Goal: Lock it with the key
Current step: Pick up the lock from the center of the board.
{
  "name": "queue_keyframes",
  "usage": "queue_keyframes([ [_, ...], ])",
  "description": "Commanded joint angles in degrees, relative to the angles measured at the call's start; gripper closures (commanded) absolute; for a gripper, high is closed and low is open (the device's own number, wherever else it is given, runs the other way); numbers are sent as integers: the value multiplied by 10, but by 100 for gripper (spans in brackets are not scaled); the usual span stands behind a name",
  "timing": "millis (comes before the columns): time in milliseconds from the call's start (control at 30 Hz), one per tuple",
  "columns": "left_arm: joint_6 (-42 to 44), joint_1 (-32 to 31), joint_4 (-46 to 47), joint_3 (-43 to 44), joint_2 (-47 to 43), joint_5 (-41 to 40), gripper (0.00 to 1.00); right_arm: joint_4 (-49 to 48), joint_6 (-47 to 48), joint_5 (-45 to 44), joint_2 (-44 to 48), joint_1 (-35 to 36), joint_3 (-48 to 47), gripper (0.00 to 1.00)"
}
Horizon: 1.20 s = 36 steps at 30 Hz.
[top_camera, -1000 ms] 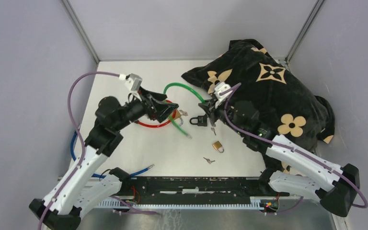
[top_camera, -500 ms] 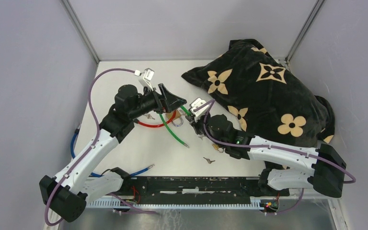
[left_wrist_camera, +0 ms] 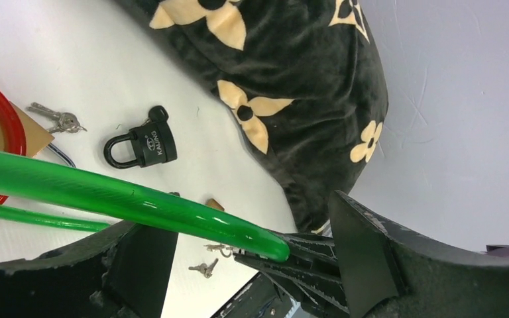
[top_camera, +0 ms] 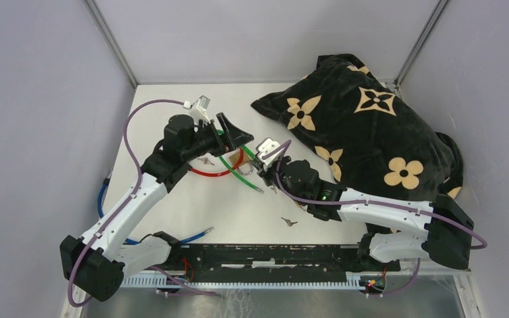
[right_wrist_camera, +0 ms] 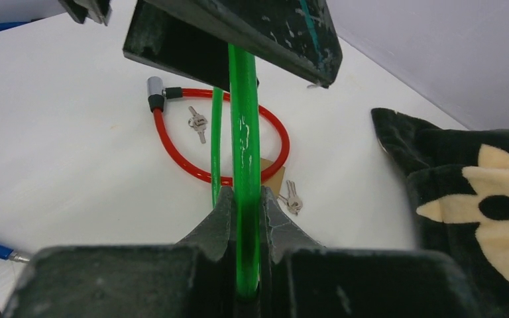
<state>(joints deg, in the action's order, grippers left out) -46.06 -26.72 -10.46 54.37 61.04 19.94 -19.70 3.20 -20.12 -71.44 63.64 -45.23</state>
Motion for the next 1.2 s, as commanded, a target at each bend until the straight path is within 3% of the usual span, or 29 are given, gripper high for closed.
queue_keyframes([
  [0, -27, 1, 22, -13, 8, 4, 19, -77, 28, 53, 2, 13, -24, 100],
  [67, -26, 1, 22, -24, 9, 1, 33, -83, 43, 79, 1, 16, -26, 100],
  [200, -10, 1, 40, -33, 0, 15, 84, -68, 60, 184, 1, 15, -29, 98],
  [233, 7, 0, 41, -33, -4, 20, 95, -64, 65, 214, 9, 14, -23, 87],
  [267, 25, 0, 40, -34, -10, 28, 98, -63, 66, 231, 19, 14, -14, 75],
  [300, 47, 0, 35, -35, -20, 36, 98, -61, 66, 243, 36, 11, 0, 58],
  [333, 73, 1, 25, -37, -30, 42, 98, -54, 66, 252, 54, 4, 11, 47],
  [533, 322, 0, -24, -42, -97, 198, 98, -36, 41, 393, 220, -121, 91, 25],
  [667, 498, 1, -88, -18, -126, 293, 98, 6, 45, 432, 232, -217, 87, 21],
  [800, 637, 1, -184, 31, -131, 336, 98, -27, 45, 422, 183, -254, 86, 16],
  [900, 686, 0, -227, 52, -135, 351, 98, -67, 39, 422, 136, -262, 77, 2],
  [1167, 757, 1, -287, 77, -139, 386, 98, -162, 11, 414, 38, -269, 41, 2],
])
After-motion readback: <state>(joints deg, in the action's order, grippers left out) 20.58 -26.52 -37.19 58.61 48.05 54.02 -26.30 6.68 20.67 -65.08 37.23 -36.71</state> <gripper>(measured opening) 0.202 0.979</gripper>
